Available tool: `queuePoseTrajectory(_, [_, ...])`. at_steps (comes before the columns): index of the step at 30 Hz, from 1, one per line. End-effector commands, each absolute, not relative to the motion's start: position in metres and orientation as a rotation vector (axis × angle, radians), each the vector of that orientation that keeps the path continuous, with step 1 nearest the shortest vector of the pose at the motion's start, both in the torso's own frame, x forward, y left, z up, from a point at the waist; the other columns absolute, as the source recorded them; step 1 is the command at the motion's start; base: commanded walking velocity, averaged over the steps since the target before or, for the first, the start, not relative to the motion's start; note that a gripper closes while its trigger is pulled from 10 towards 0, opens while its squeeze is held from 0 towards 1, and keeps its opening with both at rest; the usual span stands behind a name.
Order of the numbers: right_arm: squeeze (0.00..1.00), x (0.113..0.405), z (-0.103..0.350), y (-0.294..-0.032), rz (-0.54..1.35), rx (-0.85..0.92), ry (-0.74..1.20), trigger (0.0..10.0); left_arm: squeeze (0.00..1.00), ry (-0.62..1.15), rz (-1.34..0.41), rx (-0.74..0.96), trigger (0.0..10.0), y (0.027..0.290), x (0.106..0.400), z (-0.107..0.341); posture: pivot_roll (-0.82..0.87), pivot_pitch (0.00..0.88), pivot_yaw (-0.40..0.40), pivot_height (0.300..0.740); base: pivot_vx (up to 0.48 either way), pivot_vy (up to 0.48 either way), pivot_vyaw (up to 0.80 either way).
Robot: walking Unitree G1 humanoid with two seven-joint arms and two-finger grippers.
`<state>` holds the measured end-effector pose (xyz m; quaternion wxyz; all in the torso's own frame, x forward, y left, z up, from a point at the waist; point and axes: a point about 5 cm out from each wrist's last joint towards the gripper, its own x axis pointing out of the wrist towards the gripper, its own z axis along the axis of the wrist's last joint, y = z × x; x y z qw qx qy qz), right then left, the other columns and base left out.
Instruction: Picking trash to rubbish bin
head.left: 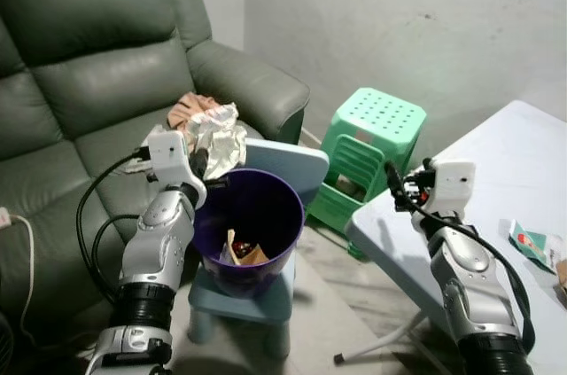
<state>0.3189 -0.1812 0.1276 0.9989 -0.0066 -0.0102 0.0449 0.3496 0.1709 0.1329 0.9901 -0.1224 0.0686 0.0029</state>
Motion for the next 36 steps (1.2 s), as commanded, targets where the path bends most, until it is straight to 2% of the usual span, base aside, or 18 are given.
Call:
queuePoseTrajectory(1, [0.00, 0.322, 0.135, -0.181, 0.094, -0.029, -0.013, 10.0, 0.00, 0.159, 0.009, -0.262, 10.0, 0.171, 0.349, 0.131, -0.03, 0.024, -0.078, 0.740, 0.000, 0.000, 0.00])
queuePoseTrajectory(6, [0.00, 0.315, 0.141, -0.170, 0.264, -0.076, -0.039, 10.0, 0.00, 0.186, -0.045, -0.262, 10.0, 0.168, 0.347, 0.125, -0.03, 0.027, -0.085, 0.740, 0.000, 0.000, 0.00])
queuePoseTrajectory(10, [0.00, 0.311, 0.144, -0.165, 0.330, -0.059, -0.057, 10.0, 0.00, 0.185, -0.079, -0.246, 10.0, 0.165, 0.346, 0.125, -0.03, 0.028, -0.088, 0.740, 0.000, 0.000, 0.00])
queuePoseTrajectory(16, [0.00, 0.296, 0.149, -0.154, 0.517, -0.052, -0.032, 10.0, 0.00, 0.200, -0.219, -0.215, 10.0, 0.157, 0.343, 0.121, -0.05, 0.039, -0.096, 0.740, 0.000, 0.000, 0.00])
queuePoseTrajectory(26, [0.00, 0.288, 0.157, -0.158, 0.589, -0.073, -0.031, 10.0, 0.00, 0.205, -0.301, -0.196, 10.0, 0.160, 0.344, 0.115, -0.07, 0.080, -0.118, 0.740, 0.000, 0.000, 0.00])
queuePoseTrajectory(29, [0.00, 0.280, 0.166, -0.164, 0.617, -0.077, -0.016, 10.0, 0.00, 0.212, -0.316, -0.203, 10.0, 0.166, 0.347, 0.111, -0.10, 0.131, -0.138, 0.740, 0.000, 0.000, 0.00])
queuePoseTrajectory(31, [0.00, 0.278, 0.168, -0.166, 0.623, -0.072, -0.011, 10.0, 0.00, 0.212, -0.321, -0.204, 10.0, 0.167, 0.348, 0.111, -0.10, 0.131, -0.138, 0.740, 0.000, 0.000, 0.00])
queuePoseTrajectory(34, [0.00, 0.264, 0.185, -0.172, 0.652, -0.037, -0.030, 10.0, 0.00, 0.194, -0.368, -0.191, 10.0, 0.167, 0.350, 0.115, -0.14, 0.195, -0.153, 0.740, 0.000, 0.000, 0.00])
queuePoseTrajectory(36, [0.00, 0.262, 0.187, -0.173, 0.654, -0.038, -0.032, 10.0, 0.00, 0.191, -0.374, -0.186, 10.0, 0.167, 0.350, 0.116, -0.14, 0.201, -0.153, 0.740, 0.000, 0.000, 0.00])
